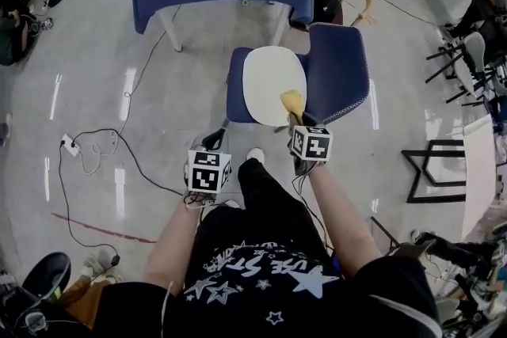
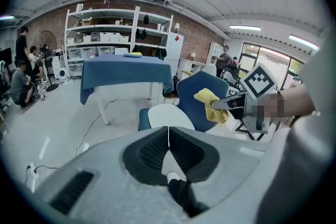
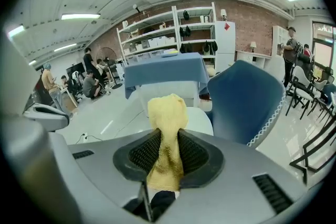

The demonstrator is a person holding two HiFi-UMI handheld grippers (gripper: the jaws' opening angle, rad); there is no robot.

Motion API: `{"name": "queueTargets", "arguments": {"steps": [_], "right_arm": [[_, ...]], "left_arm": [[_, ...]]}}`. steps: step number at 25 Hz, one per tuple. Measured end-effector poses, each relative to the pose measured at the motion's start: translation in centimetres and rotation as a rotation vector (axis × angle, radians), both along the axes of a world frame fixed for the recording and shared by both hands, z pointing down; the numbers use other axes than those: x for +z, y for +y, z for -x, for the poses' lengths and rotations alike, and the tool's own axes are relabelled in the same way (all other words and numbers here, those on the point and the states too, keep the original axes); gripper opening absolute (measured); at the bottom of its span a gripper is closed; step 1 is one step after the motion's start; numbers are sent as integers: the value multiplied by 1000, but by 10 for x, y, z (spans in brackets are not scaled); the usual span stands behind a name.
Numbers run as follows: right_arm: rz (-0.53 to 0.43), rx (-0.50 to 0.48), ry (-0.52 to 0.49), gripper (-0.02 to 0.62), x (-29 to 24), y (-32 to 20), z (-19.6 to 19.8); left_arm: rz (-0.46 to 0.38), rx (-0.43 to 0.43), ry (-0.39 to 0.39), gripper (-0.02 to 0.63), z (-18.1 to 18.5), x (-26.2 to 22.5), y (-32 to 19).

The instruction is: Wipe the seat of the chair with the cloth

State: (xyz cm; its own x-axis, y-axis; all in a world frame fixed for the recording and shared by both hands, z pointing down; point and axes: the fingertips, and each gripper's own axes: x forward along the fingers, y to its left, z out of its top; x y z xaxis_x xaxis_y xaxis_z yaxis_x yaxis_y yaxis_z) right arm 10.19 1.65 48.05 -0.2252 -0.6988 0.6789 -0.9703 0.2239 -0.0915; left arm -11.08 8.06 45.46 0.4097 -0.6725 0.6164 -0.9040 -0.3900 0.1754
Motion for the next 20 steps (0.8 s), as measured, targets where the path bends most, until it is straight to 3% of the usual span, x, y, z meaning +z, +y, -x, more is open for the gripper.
{"name": "queueTargets", "arguments": {"steps": [9,16,20], "right_arm": [[-106,-13,-30,101,-79,93,9],[-77,-21,-20,101,-80,151,-4],[-90,-37,-24,101,-85,159,-13]], "left_arm": [[-137,29,64,21,4,-77,61],[-56,10,132,21,-6,-61,109],[-60,7,128,21,-17,-64,127]]}}
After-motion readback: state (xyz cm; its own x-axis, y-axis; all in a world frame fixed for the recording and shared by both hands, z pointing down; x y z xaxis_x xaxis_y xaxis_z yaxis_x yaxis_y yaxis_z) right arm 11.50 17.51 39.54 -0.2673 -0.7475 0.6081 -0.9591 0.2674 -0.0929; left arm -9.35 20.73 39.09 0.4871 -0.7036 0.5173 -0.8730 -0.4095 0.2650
